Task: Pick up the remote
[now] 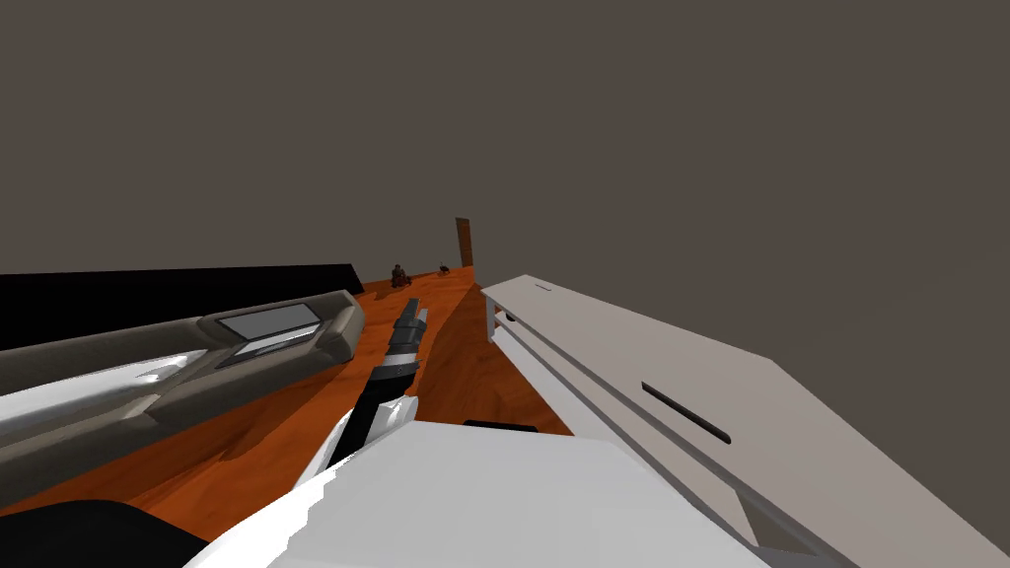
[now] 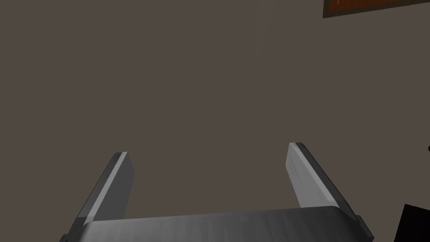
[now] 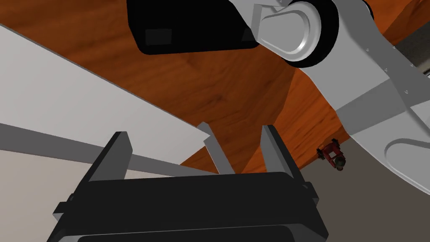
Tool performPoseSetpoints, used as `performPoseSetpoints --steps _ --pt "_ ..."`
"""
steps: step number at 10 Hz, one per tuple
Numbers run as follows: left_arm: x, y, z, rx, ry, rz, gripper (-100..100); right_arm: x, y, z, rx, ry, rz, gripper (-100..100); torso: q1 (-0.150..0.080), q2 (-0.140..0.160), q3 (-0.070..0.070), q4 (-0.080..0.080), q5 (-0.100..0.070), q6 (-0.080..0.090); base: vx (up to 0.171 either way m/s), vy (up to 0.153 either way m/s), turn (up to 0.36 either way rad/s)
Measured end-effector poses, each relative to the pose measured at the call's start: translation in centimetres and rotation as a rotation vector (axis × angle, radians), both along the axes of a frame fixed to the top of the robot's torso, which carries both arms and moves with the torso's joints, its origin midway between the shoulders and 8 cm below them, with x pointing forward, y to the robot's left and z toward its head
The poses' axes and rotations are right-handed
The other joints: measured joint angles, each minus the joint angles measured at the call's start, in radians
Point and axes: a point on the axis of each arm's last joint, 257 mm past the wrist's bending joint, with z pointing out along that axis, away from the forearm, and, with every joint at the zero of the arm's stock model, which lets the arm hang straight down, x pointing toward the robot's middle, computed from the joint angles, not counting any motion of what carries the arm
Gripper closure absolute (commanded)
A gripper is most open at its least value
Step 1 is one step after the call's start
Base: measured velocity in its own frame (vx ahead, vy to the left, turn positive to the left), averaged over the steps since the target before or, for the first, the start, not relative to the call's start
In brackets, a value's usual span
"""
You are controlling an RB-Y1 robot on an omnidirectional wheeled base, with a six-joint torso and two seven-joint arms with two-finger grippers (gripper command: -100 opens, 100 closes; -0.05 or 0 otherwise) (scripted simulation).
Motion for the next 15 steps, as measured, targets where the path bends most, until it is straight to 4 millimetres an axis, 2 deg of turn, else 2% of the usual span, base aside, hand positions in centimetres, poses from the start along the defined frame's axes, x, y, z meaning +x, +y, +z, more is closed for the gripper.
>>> performPoseSetpoints --steps 1,2,4,5,7,9,11,12,15 --pt "0.0 0.0 0.0 0.0 0.0 0.0 0 -0.8 -1.5 0.0 -0.028 0.025 0.02 -100 0.0 0.001 0.0 0.0 0.0 0.001 0.063 0.03 0.167" --pt "0.0 0.0 0.0 0.0 0.0 0.0 0 -2.8 -3.1 0.0 -0.057 0.065 0.048 -100 0.001 0.001 0.0 0.0 0.0 0.0 0.061 0.024 0.078" --pt "0.0 0.0 0.0 0.0 0.0 0.0 0 -4.9 -6.2 0.3 -0.117 0.13 0.093 -100 0.001 0.0 0.0 0.0 0.0 0.0 0.071 0.025 0.113" --pt "0.0 0.0 0.0 0.0 0.0 0.0 0 -5.8 -7.7 0.9 -0.143 0.156 0.108 -100 0.001 0.0 0.0 0.0 0.0 0.001 0.061 0.014 0.125" --pt "0.0 0.0 0.0 0.0 0.0 0.0 0 -8.5 -12.0 2.4 -0.219 0.241 0.164 -100 0.0 -0.001 -0.001 0.0 0.0 0.0 0.081 0.001 0.162" --pt "0.0 0.0 0.0 0.0 0.0 0.0 0 -9.8 -15.0 3.8 -0.284 0.299 0.213 -100 0.0 0.0 0.0 0.0 0.0 0.0 0.06 0.003 0.085" --pt "0.0 0.0 0.0 0.0 0.0 0.0 0 -10.3 -16.7 4.2 -0.314 0.319 0.227 -100 0.0 0.003 0.002 0.001 -0.001 0.002 0.029 0.001 0.048" --pt "0.0 0.0 0.0 0.0 0.0 0.0 0 -11.1 -18.3 5.3 -0.34 0.345 0.243 -100 0.0 0.003 0.001 0.001 0.0 0.001 0.039 -0.009 0.077" --pt "0.0 0.0 0.0 0.0 0.0 0.0 0 -11.4 -22.3 6.7 -0.42 0.403 0.296 -100 -0.002 -0.001 -0.001 0.0 -0.001 0.0 0.093 -0.039 0.153"
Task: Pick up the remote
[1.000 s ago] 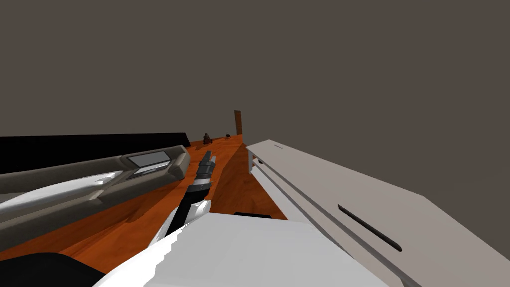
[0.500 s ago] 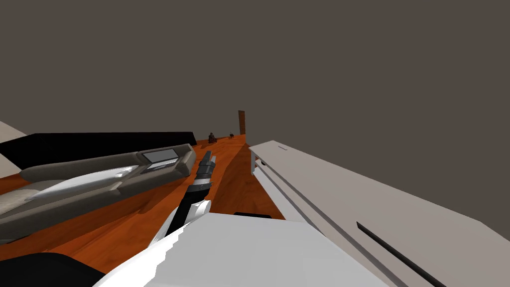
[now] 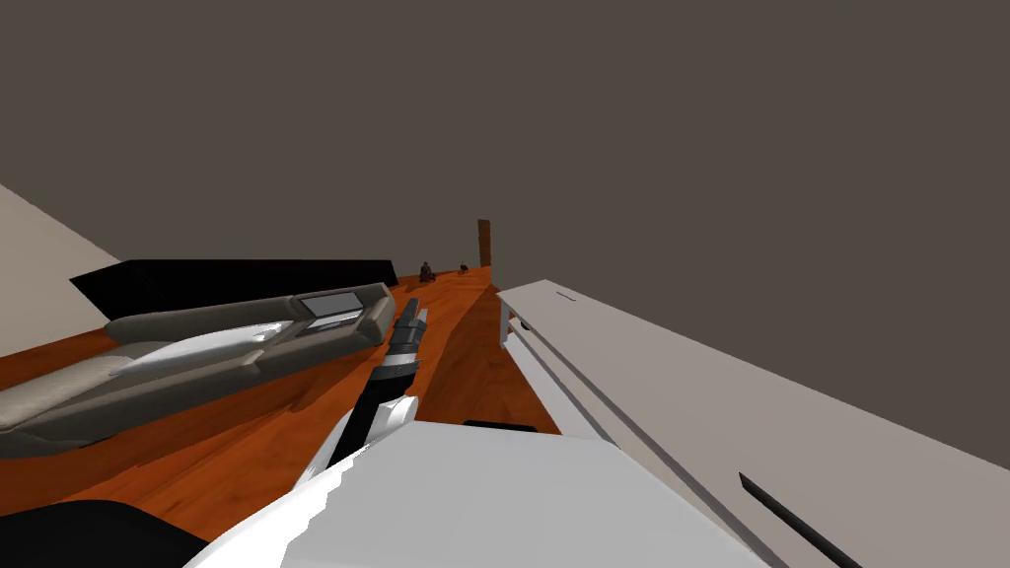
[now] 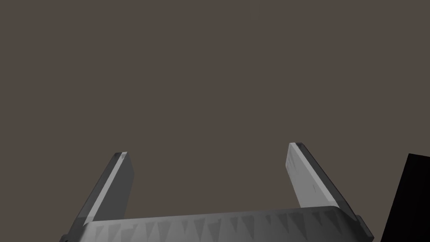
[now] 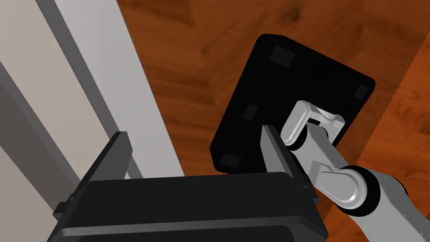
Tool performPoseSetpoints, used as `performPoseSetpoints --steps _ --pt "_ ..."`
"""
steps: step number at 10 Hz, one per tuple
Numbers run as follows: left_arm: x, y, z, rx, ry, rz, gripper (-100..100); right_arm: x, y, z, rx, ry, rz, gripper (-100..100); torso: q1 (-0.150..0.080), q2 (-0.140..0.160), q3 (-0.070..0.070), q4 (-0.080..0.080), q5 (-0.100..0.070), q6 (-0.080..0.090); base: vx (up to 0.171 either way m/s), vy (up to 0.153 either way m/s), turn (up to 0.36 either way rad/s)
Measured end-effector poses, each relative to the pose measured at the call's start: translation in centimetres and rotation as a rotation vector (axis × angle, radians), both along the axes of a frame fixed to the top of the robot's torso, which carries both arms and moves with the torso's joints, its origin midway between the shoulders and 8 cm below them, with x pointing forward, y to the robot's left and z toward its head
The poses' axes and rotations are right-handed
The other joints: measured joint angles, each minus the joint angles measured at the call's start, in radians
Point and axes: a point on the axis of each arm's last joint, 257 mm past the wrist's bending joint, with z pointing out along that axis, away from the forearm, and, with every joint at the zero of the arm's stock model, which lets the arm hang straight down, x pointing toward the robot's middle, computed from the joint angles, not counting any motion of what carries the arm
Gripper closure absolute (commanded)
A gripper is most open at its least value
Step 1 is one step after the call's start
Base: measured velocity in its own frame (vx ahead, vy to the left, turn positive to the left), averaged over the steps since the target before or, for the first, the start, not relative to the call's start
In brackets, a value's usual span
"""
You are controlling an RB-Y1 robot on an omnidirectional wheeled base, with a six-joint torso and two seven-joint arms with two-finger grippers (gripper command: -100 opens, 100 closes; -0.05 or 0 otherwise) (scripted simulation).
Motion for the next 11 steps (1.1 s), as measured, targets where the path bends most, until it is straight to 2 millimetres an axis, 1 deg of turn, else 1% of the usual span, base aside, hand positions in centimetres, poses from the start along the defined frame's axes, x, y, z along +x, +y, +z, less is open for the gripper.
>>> performPoseSetpoints --steps 1,2,3,5,6,7,8,9,11 --pt "0.0 0.0 0.0 0.0 0.0 0.0 0 -0.3 -2.3 1.2 -0.041 0.018 0.017 -100 -0.002 -0.002 -0.001 -0.001 0.0 0.0 0.142 -0.111 0.192" --pt "0.0 0.0 0.0 0.0 0.0 0.0 0 -0.3 -4.0 2.1 -0.067 0.032 0.04 -100 -0.005 -0.004 -0.002 -0.001 -0.001 0.0 0.089 -0.081 0.086" --pt "0.0 0.0 0.0 0.0 0.0 0.0 0 -0.1 -4.3 2.5 -0.075 0.038 0.053 -100 -0.003 -0.001 -0.001 0.0 -0.001 0.001 0.111 -0.133 0.224" --pt "0.0 0.0 0.0 0.0 0.0 0.0 0 1.5 -5.9 2.9 -0.111 0.031 0.082 -100 -0.008 -0.004 -0.002 -0.001 -0.002 0.0 0.142 -0.159 0.202" --pt "0.0 0.0 0.0 0.0 0.0 0.0 0 2.3 -5.9 2.8 -0.112 0.016 0.086 -100 -0.008 -0.005 -0.003 -0.001 -0.002 0.0 0.111 -0.12 0.096" --pt "0.0 0.0 0.0 0.0 0.0 0.0 0 3.0 -5.7 2.3 -0.106 0.001 0.092 -100 -0.006 -0.003 -0.002 -0.001 -0.002 0.001 0.042 -0.045 0.018" --pt "0.0 0.0 0.0 0.0 0.0 0.0 0 3.1 -5.6 2.3 -0.105 0.0 0.091 0 -0.001 0.001 0.0 0.0 -0.001 0.001 0.01 -0.011 0.003" --pt "0.0 0.0 0.0 0.0 0.0 0.0 0 3.1 -5.6 2.3 -0.105 0.0 0.091 -100 0.002 0.004 0.002 0.001 0.0 0.002 -0.027 -0.011 0.205" --pt "0.0 0.0 0.0 0.0 0.0 0.0 0 1.9 -5.3 1.5 -0.107 0.0 0.061 -100 0.003 0.009 0.005 0.002 0.0 0.001 -0.063 -0.011 0.152"
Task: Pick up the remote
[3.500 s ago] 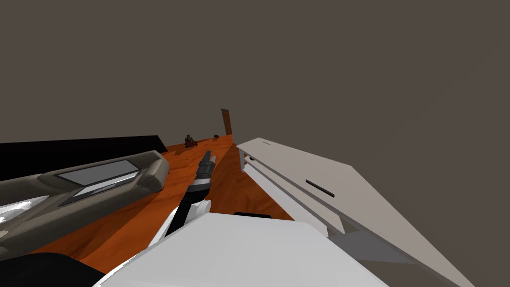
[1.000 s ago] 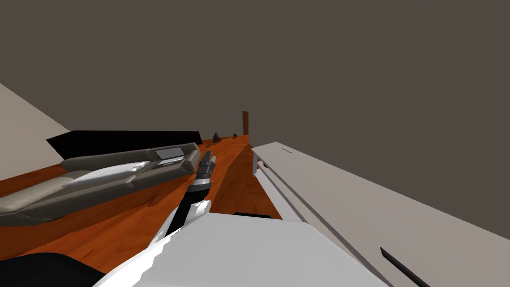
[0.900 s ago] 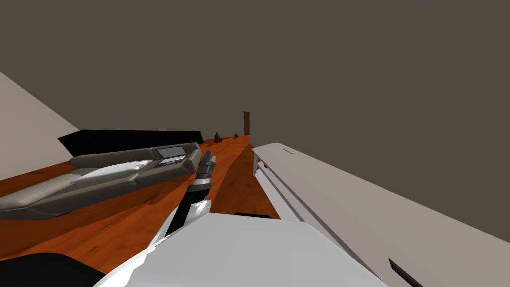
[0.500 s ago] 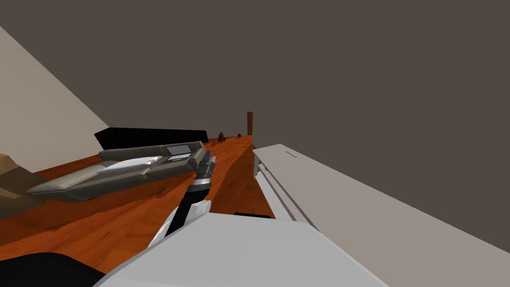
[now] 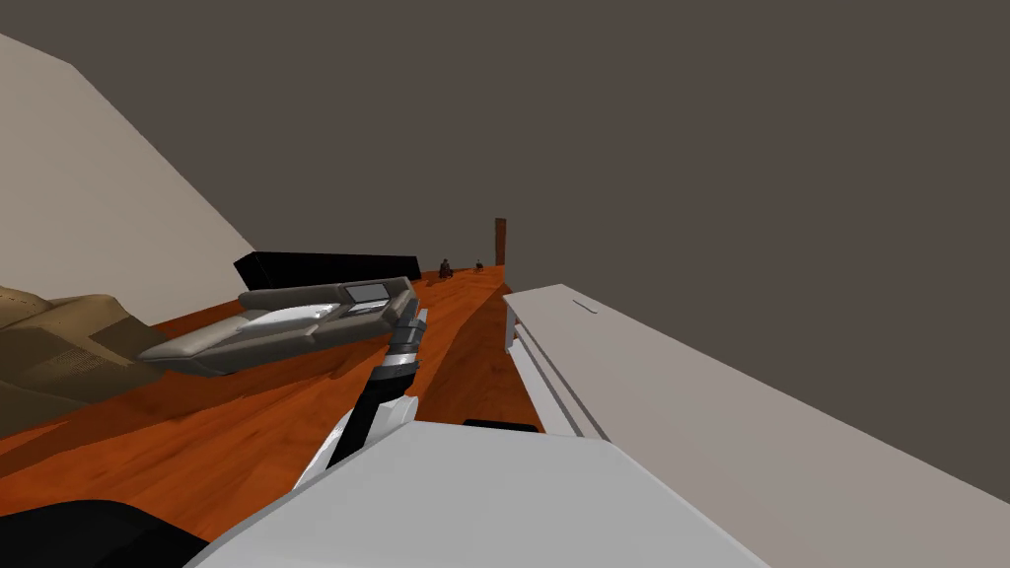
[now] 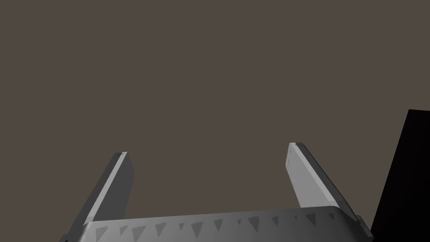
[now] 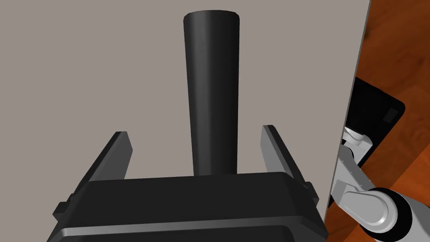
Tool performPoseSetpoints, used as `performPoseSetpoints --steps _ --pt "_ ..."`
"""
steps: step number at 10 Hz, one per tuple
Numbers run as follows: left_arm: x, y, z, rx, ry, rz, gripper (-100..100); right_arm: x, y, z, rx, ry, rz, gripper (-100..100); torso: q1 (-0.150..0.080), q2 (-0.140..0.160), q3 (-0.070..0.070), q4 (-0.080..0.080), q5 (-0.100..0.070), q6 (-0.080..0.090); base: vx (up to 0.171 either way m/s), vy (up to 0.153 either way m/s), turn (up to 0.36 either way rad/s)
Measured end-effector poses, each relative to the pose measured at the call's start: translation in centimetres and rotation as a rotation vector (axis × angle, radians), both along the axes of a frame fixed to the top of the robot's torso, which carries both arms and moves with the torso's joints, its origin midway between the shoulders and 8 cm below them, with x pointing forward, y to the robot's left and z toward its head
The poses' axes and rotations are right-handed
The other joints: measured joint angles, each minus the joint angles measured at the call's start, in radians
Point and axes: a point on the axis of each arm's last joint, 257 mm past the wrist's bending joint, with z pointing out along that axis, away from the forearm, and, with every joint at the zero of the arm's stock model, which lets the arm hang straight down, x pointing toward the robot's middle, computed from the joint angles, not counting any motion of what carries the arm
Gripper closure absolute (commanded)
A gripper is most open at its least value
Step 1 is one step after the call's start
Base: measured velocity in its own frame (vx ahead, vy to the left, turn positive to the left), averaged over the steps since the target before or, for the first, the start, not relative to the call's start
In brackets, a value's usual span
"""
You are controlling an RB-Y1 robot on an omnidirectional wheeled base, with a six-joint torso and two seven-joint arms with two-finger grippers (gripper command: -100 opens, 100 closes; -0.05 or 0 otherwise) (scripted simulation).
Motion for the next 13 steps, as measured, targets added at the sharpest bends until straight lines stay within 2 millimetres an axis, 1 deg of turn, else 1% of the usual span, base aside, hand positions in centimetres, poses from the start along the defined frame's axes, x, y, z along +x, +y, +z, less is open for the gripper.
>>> performPoseSetpoints --steps 3,4,8,9,10,12,13 --pt "0.0 0.0 0.0 0.0 0.0 0.0 0 -1.6 0.6 -1.1 0.001 0.001 -0.041 -100 0.001 0.001 0.001 0.0 0.0 0.0 -0.045 0.0 0.106" --pt "0.0 0.0 0.0 0.0 0.0 0.0 0 -1.7 0.6 -1.1 0.001 0.001 -0.043 100 0.001 -0.001 0.0 0.0 0.0 0.001 0.0 0.0 0.0" --pt "0.0 0.0 0.0 0.0 0.0 0.0 0 -1.7 0.7 -1.2 0.003 0.002 -0.045 100 -0.003 -0.003 -0.001 0.0 -0.002 0.0 -0.001 0.001 -0.003" --pt "0.0 0.0 0.0 0.0 0.0 0.0 0 -1.7 0.7 -1.2 0.003 0.002 -0.045 0 -0.003 -0.003 -0.001 0.0 -0.002 0.0 0.0 0.0 0.0" --pt "0.0 0.0 0.0 0.0 0.0 0.0 0 -1.7 0.7 -1.2 0.003 0.002 -0.045 100 -0.003 -0.003 -0.001 0.0 -0.002 0.0 0.043 -0.001 -0.228" --pt "0.0 0.0 0.0 0.0 0.0 0.0 0 -0.1 -0.1 -0.2 -0.001 0.001 -0.006 100 -0.002 -0.007 -0.004 -0.001 -0.001 0.001 0.086 0.017 -0.238" --pt "0.0 0.0 0.0 0.0 0.0 0.0 0 0.5 -0.3 0.2 -0.001 0.002 0.009 100 -0.001 -0.008 -0.004 -0.002 -0.001 0.001 0.061 0.01 -0.12"
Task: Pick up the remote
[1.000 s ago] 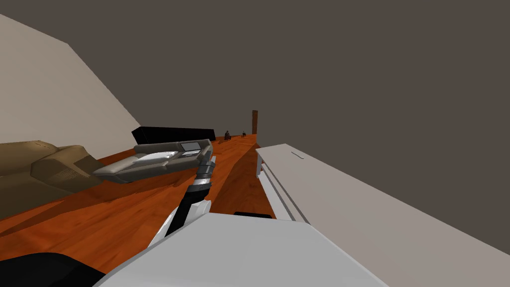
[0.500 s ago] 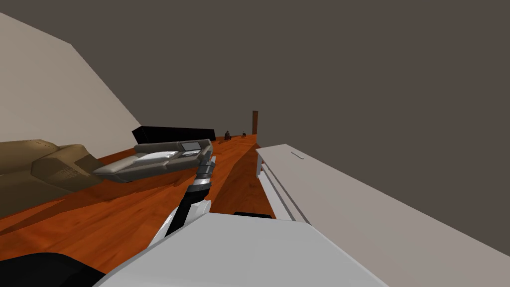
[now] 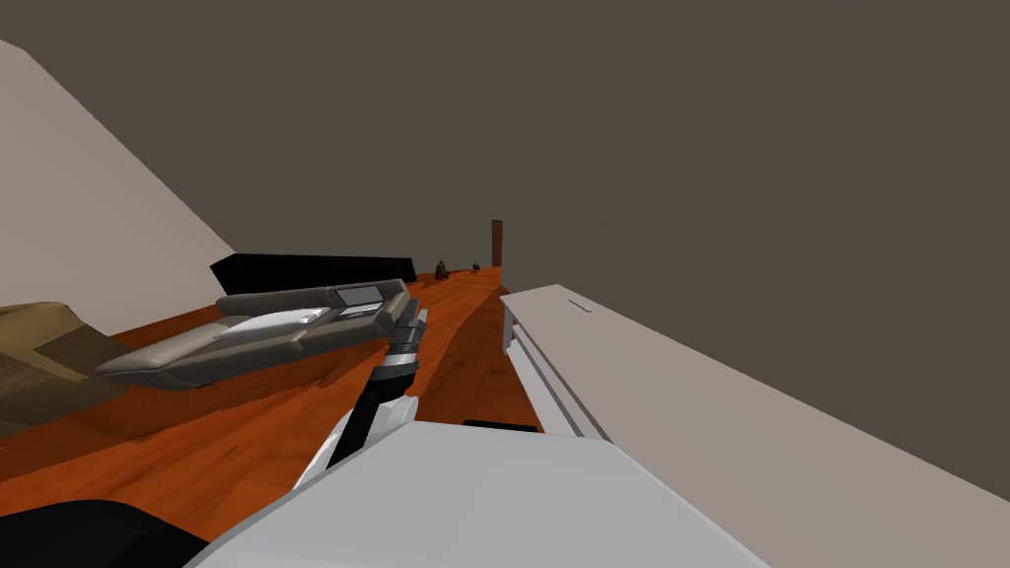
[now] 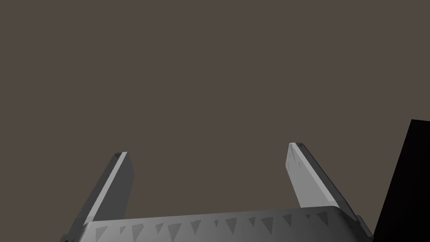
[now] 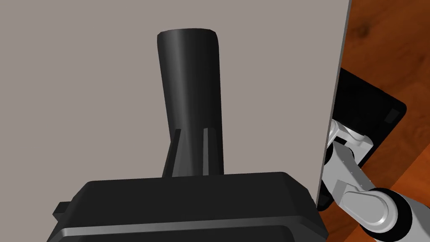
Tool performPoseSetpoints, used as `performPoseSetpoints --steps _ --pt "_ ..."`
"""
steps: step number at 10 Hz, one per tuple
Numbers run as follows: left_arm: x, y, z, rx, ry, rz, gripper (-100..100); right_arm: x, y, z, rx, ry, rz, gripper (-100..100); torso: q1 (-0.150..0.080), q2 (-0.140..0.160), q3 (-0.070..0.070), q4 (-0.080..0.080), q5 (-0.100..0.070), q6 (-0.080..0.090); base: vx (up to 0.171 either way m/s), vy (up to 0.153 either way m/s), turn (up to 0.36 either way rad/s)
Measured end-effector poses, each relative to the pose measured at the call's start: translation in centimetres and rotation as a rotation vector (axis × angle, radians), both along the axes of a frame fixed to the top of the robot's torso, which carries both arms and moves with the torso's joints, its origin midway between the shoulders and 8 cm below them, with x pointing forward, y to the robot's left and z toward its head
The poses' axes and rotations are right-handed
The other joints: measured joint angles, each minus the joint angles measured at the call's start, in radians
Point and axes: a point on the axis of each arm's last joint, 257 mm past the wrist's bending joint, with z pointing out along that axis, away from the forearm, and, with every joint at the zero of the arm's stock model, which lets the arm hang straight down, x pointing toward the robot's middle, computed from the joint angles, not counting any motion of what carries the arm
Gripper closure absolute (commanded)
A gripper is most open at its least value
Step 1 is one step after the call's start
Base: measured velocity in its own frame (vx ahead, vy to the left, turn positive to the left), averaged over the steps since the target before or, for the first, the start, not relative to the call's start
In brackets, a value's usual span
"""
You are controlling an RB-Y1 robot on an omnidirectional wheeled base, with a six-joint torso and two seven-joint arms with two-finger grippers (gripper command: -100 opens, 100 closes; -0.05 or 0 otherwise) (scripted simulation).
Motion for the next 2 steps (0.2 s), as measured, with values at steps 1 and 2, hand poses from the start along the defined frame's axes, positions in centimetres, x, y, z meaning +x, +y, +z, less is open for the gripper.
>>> performPoseSetpoints --steps 1,2 --pt "0.0 0.0 0.0 0.0 0.0 0.0 0 0.43 -0.11 0.34 0.002 0.0 0.014 100 -0.001 0.0 0.0 0.0 0.0 -0.001 0.025 0.002 -0.014" --pt "0.0 -0.01 0.01 0.0 0.0 0.0 0 0.48 -0.1 0.37 0.002 0.0 0.016 0 -0.001 0.002 0.001 0.0 0.0 -0.001 0.0 0.0 0.0"
